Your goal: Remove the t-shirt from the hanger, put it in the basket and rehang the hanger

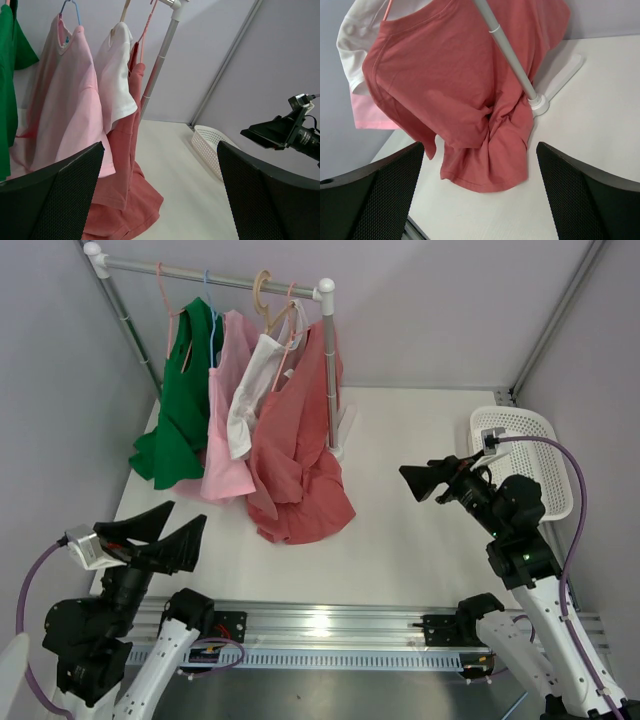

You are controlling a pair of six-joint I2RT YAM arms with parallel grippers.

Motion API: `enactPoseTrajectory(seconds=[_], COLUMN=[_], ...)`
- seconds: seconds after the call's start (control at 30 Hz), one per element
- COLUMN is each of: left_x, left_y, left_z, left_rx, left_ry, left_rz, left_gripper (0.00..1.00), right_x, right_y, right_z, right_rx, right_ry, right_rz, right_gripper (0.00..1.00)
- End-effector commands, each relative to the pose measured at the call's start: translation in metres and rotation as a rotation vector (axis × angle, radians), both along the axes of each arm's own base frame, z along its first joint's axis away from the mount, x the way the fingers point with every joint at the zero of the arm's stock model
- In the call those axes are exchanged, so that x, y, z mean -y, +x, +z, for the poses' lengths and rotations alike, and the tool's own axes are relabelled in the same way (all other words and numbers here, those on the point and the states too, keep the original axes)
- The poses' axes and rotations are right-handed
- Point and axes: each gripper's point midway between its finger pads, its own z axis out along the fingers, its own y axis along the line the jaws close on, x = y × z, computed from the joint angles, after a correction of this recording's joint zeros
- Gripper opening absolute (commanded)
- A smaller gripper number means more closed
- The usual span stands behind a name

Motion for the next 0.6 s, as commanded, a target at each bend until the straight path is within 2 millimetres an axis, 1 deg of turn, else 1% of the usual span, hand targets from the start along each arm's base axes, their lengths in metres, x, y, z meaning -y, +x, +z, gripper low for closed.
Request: enactPoseTrajectory(seconds=[0.0,0.07,0.17,0.2,0.23,0.27,0.3,0.33,0.37,0.4,0.43,0.47,0.5,0.53,0.57], left_x=[-0.005,0.000,-0.001,0.007,0.016,0.021,0.044,0.053,0.067,0.065,0.079,0.084,0.087,0.095,0.098], left_y=[-0.011,-0.015,-0.005,0.014,0.024,0.024,0.051,0.063,0.081,0.074,0.099,0.110,0.119,0.140,0.151], left_z=[0.011,0.014,0.019,0.016,0.014,0.033,0.023,0.021,0.033,0.047,0.049,0.047,0.061,0.065,0.067], left_rx=[0.050,0.070,0.043,-0.015,-0.051,-0.038,-0.123,-0.166,-0.220,-0.197,-0.262,-0.308,-0.297,-0.322,-0.326], left_ry=[0.021,0.032,0.020,0.070,0.101,0.115,0.184,0.204,0.224,0.217,0.240,0.253,0.252,0.264,0.270], left_rz=[0.007,-0.025,0.000,-0.004,-0.026,-0.051,-0.118,-0.144,-0.185,-0.184,-0.206,-0.211,-0.207,-0.198,-0.188], left_gripper=[1.00,0.99,0.99,0.99,1.00,0.99,0.99,1.00,1.00,0.99,0.99,1.00,1.00,1.00,0.99], right_x=[0.003,0.005,0.005,0.005,0.005,0.006,0.006,0.007,0.007,0.007,0.007,0.007,0.008,0.011,0.011], right_y=[0.001,0.000,-0.001,-0.002,-0.001,-0.001,0.000,0.001,0.002,0.002,0.001,0.001,0.001,0.002,0.001], right_z=[0.007,0.007,0.006,0.008,0.007,0.007,0.007,0.008,0.009,0.010,0.008,0.008,0.009,0.008,0.009], right_rx=[0.007,0.004,0.014,0.024,0.027,0.035,0.034,0.034,0.030,0.033,0.025,0.025,0.027,0.024,0.022], right_ry=[0.033,0.040,0.040,0.042,0.044,0.047,0.053,0.055,0.060,0.061,0.060,0.060,0.059,0.055,0.052], right_rz=[-0.024,-0.035,-0.034,-0.033,-0.035,-0.038,-0.045,-0.050,-0.053,-0.054,-0.053,-0.056,-0.062,-0.076,-0.078], right_gripper=[1.00,0.99,0.99,0.99,1.00,0.99,1.00,0.99,1.00,0.99,0.99,1.00,1.00,0.99,0.99])
